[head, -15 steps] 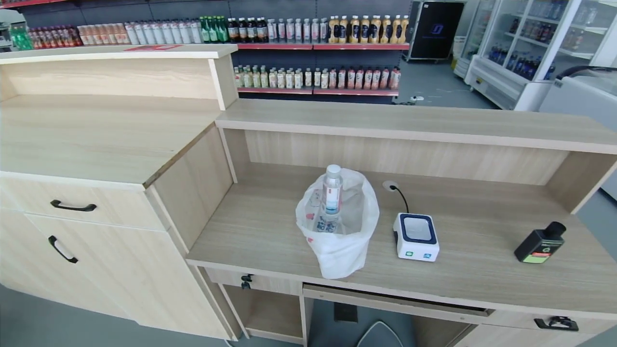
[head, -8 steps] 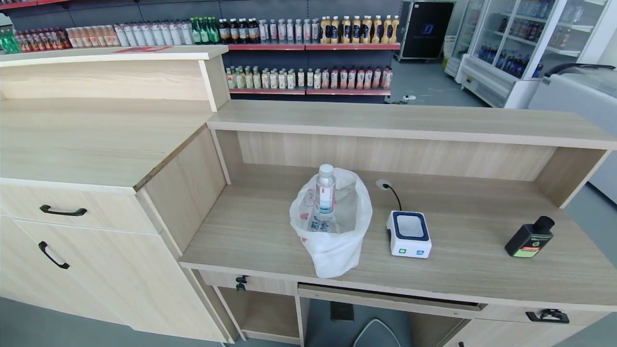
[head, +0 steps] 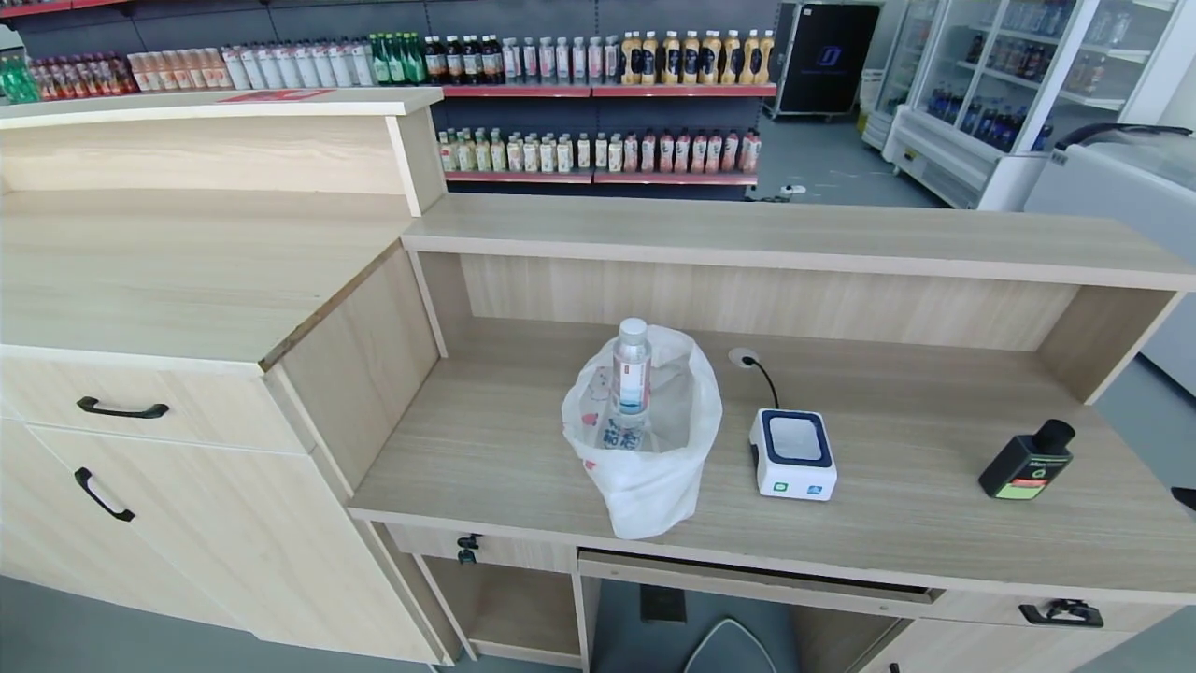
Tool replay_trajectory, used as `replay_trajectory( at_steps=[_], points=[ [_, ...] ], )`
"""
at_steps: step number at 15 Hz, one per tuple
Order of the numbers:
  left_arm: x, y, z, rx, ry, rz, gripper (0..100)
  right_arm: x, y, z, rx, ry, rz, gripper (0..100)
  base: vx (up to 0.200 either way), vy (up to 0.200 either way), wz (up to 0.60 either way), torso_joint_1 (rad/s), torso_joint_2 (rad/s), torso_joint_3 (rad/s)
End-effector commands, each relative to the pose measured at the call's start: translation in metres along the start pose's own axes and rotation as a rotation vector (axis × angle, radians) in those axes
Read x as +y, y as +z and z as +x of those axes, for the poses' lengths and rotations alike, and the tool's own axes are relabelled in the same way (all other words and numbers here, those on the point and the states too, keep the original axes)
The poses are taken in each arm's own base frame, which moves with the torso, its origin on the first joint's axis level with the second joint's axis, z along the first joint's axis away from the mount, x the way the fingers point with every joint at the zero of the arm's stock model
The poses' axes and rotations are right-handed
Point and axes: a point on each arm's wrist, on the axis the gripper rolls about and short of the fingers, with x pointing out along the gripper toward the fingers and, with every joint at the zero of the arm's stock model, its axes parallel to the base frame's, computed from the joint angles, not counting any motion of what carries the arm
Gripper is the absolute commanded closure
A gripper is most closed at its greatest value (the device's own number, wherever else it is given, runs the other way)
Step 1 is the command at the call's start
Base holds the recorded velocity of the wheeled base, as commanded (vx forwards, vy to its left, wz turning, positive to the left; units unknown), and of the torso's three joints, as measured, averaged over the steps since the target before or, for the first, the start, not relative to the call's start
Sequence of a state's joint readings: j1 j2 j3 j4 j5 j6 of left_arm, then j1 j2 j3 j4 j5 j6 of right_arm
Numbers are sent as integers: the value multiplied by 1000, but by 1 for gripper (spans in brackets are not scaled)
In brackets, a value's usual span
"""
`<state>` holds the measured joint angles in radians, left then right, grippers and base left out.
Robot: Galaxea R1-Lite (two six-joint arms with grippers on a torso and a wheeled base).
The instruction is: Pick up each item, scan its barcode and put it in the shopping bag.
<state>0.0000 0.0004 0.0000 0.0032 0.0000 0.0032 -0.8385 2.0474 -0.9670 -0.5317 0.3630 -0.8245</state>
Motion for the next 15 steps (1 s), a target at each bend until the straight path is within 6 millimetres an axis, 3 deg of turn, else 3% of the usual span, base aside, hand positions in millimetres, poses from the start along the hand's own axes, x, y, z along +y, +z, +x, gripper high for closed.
replay_trajectory(
  at_steps=[1, 15],
  points=[
    [0, 0, 0, -1, 0, 0, 0, 10, 1, 16, -23, 56, -14, 0, 0, 0, 0, 0, 0, 0],
    [0, 0, 0, -1, 0, 0, 0, 55, 33, 63, -119, 208, -124, 0, 0, 0, 0, 0, 0, 0]
  ],
)
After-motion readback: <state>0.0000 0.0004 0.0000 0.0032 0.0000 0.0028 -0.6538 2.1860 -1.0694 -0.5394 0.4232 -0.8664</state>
